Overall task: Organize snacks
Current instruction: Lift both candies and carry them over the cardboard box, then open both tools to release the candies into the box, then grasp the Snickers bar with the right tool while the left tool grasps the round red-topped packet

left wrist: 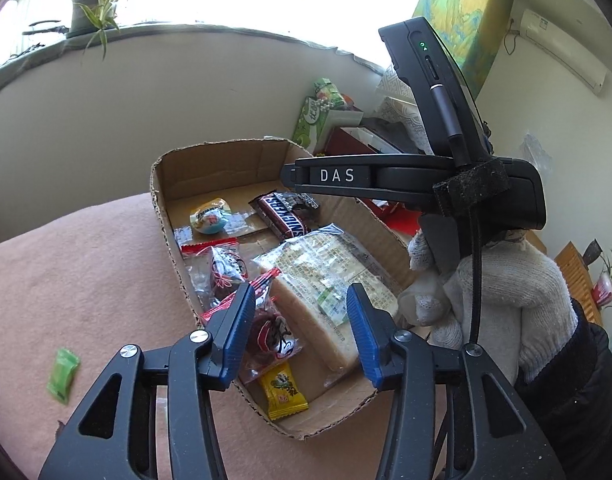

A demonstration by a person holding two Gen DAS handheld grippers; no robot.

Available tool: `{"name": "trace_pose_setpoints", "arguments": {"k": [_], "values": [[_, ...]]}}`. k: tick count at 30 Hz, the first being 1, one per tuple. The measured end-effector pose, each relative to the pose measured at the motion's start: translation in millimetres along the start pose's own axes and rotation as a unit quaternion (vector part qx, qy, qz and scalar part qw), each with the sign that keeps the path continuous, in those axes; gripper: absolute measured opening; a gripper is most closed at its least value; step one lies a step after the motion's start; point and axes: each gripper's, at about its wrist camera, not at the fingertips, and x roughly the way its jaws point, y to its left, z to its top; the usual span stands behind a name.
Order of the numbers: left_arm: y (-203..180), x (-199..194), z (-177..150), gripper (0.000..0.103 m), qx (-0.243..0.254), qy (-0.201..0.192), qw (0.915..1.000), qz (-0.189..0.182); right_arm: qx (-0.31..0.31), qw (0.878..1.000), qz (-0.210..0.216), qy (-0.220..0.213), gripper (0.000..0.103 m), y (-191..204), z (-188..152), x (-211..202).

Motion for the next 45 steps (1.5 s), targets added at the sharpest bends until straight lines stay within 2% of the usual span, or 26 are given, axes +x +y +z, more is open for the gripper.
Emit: {"name": "trace_pose_setpoints", "arguments": {"k": [12,16,19,21,24,31,33,34,35,37,40,45], "values": [[15,-25,-7,0.046,-0.014,-0.017,0.9997,-0.005,0.005,1.0,-0.004,-0.005,0.048,1,-5,-15],[24,-45,-14,0.046,-0.027,-0.045,0.9986,-0.005,-0.001,1.0,-0.004,-0.008,0.048,6,-12,-25],[34,-64,-23,0.051,-0.036,-0.071,0.9968,-0.004,-0.007,1.0,0.001,-0.013,0.048,15,-20,-34],[43,-74,-31,0.055,-0.044,-0.073,0.9963,-0.001,-0.013,1.0,0.006,-0.017,0.048,22,-28,-42],[58,-93,-43,0.057,-0.047,-0.078,0.9957,0.018,-0.024,0.999,0.014,-0.025,0.048,35,-41,-53],[99,-133,-81,0.057,-0.066,-0.071,0.9927,0.071,-0.042,0.995,0.064,-0.07,0.049,69,-80,-83],[112,-142,-94,0.057,-0.076,-0.067,0.9911,0.086,-0.046,0.993,0.079,-0.072,0.058,78,-89,-89],[117,-147,-100,0.057,-0.082,-0.063,0.9905,0.091,-0.05,0.992,0.086,-0.072,0.067,84,-94,-92],[123,-151,-106,0.057,-0.087,-0.061,0.9897,0.095,-0.056,0.992,0.091,-0.072,0.07,90,-98,-94],[131,-158,-119,0.056,-0.097,-0.056,0.988,0.106,-0.073,0.99,0.096,-0.07,0.07,103,-108,-99],[137,-163,-136,0.056,-0.105,-0.05,0.9873,0.109,-0.097,0.988,0.101,-0.063,0.07,123,-122,-101],[138,-156,-147,0.054,-0.108,-0.032,0.9895,0.09,-0.149,0.982,0.114,-0.031,0.07,156,-148,-89]]}}
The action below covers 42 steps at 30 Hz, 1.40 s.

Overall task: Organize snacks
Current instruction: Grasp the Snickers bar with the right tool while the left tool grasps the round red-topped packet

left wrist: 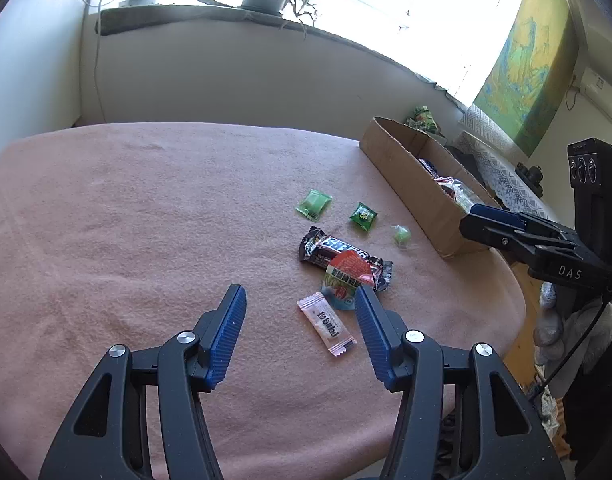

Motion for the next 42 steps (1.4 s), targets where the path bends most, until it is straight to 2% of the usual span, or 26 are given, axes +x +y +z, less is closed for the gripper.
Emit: {"name": "trace_pose_setpoints", "arguments": {"k": [7,15,21,25,42], "values": [[-21,21,1,0.054,0.027,0.019,0.9991,-0.025,-0.025,0.998,0.032,0.055,0.069,18,-14,29],[-25,45,3,0.054,0.043,0.043,0.9979,-0.022,-0.05,0.994,0.048,0.085,0.06,29,-13,48],[-26,58,6,0.043,0.057,0.055,0.9966,-0.021,-0.055,0.991,0.062,0.104,0.054,32,-11,65],[-23,63,8,0.038,0.054,0.059,0.9966,-0.023,-0.058,0.99,0.061,0.109,0.053,32,-5,73],[20,45,10,0.037,0.017,0.039,0.999,0.01,-0.098,0.984,0.068,0.135,0.053,62,15,113]]}}
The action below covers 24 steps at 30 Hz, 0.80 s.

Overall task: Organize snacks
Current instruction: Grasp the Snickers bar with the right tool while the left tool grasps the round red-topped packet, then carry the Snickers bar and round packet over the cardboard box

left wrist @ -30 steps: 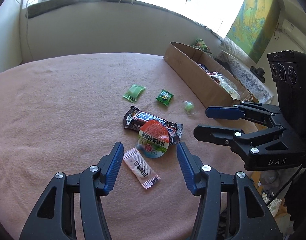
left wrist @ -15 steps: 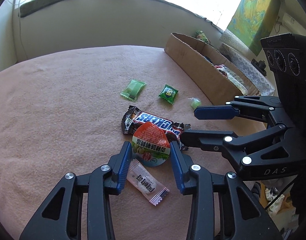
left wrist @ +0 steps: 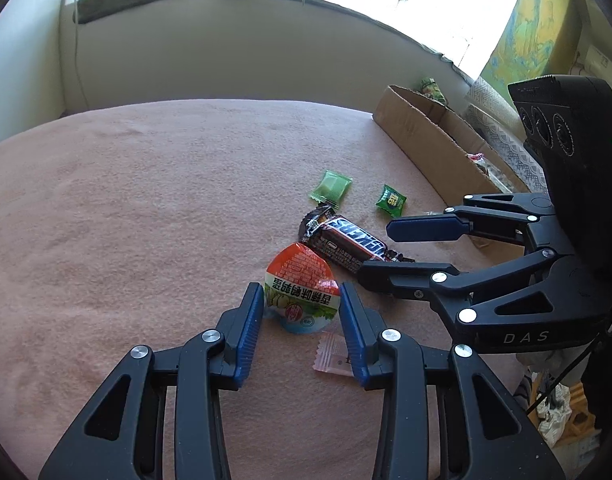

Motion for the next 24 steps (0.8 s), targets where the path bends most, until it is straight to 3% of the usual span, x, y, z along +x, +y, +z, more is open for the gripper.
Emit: {"name": "trace_pose_setpoints", "arguments": {"k": [6,7,8,14,24], "values": [[14,-9,-2,0.037,-0.015,-0.004,0.9999,0.007,-0.008,1.0,-0.006,0.02,0.051,7,14,21],[16,-10,-2,0.037,-0.016,-0.005,0.9998,0.009,-0.012,1.0,-0.014,0.023,0.036,8,16,24],[17,-12,-2,0.037,-0.017,-0.006,0.9998,0.01,-0.016,0.999,-0.02,0.023,0.03,10,16,25],[21,-19,1,0.037,-0.023,-0.016,0.9996,0.01,-0.004,1.0,-0.019,0.008,0.03,8,17,16],[2,-21,19,0.037,-0.024,-0.038,0.9989,-0.015,0.042,0.997,-0.033,-0.057,0.03,-23,1,-44]]}}
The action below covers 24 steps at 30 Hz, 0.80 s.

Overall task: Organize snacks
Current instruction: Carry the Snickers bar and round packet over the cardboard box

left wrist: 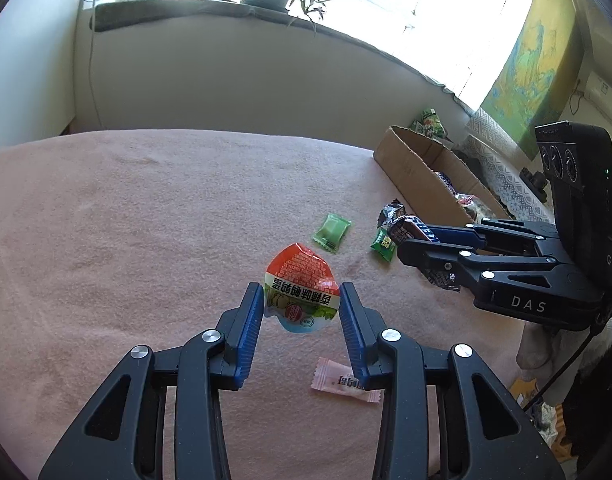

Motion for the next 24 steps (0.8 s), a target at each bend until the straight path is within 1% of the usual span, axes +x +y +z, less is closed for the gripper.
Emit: {"name": "trace_pose_setpoints", "arguments": {"k": [4,7,13,18,24], "values": [[-14,5,7,0.037,0.004,-0.004,0.9999,-0.014,0.024,0.999,-0.022,-0.027,0.03,-22,-8,-27],[-27,10,16,0.037,0.011,-0.008,0.9996,-0.023,0.045,0.997,-0.046,-0.044,0.03,-44,-13,-47],[-58,18,38,0.037,0.035,-0.023,0.9983,-0.04,0.085,0.991,-0.084,-0.061,0.03,-92,-20,-78],[-87,37,57,0.037,0.053,-0.015,0.9967,-0.059,0.103,0.985,-0.118,-0.073,0.03,-126,-17,-87],[-121,54,76,0.037,0.079,-0.019,0.9944,-0.067,0.137,0.978,-0.133,-0.079,0.03,-167,-11,-86]]}}
